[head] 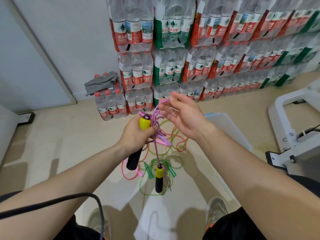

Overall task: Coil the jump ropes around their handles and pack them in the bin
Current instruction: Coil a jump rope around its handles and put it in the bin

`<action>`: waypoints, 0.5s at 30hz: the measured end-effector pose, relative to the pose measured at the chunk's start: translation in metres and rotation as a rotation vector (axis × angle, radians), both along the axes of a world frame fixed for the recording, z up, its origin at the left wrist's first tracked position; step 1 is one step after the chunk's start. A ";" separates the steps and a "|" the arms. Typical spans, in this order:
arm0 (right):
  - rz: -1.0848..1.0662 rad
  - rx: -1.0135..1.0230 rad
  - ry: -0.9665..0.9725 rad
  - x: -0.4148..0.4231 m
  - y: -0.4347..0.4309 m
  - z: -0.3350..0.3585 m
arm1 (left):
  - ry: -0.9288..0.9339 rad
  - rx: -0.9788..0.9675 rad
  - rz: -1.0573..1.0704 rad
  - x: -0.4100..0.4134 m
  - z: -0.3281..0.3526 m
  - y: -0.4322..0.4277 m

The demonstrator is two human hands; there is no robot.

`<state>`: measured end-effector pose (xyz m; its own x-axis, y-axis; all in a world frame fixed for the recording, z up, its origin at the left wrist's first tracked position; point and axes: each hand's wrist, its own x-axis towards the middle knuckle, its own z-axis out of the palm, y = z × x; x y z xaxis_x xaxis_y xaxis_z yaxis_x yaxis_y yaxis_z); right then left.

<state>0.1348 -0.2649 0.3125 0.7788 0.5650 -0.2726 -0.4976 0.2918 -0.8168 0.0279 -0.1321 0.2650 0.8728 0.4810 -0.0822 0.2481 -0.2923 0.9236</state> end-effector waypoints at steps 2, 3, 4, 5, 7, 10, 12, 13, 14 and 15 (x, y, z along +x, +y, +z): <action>0.003 -0.140 -0.065 0.003 -0.003 -0.003 | -0.019 -0.091 0.048 0.001 0.010 -0.001; 0.006 -0.274 -0.140 0.003 -0.004 -0.007 | -0.031 -0.133 0.069 0.001 0.015 -0.001; -0.001 -0.412 -0.215 0.003 -0.004 -0.014 | -0.042 -0.174 0.084 0.002 0.020 0.000; -0.019 -0.531 -0.266 0.002 -0.004 -0.022 | -0.053 -0.219 0.094 0.002 0.025 0.000; -0.035 -0.700 -0.311 -0.005 -0.003 -0.044 | -0.075 -0.310 0.119 0.003 0.032 0.001; 0.099 -0.883 -0.431 -0.019 -0.005 -0.077 | -0.090 -0.423 0.175 0.005 0.040 0.003; 0.303 -0.918 -0.479 -0.025 -0.006 -0.094 | -0.105 -0.477 0.186 0.006 0.044 0.003; 0.413 -0.940 -0.508 -0.027 -0.006 -0.100 | -0.112 -0.506 0.190 0.005 0.046 0.003; 0.501 -0.957 -0.529 -0.029 -0.005 -0.103 | -0.119 -0.533 0.195 0.005 0.047 0.003; 0.563 -0.958 -0.546 -0.031 -0.004 -0.102 | -0.125 -0.559 0.198 0.004 0.049 0.003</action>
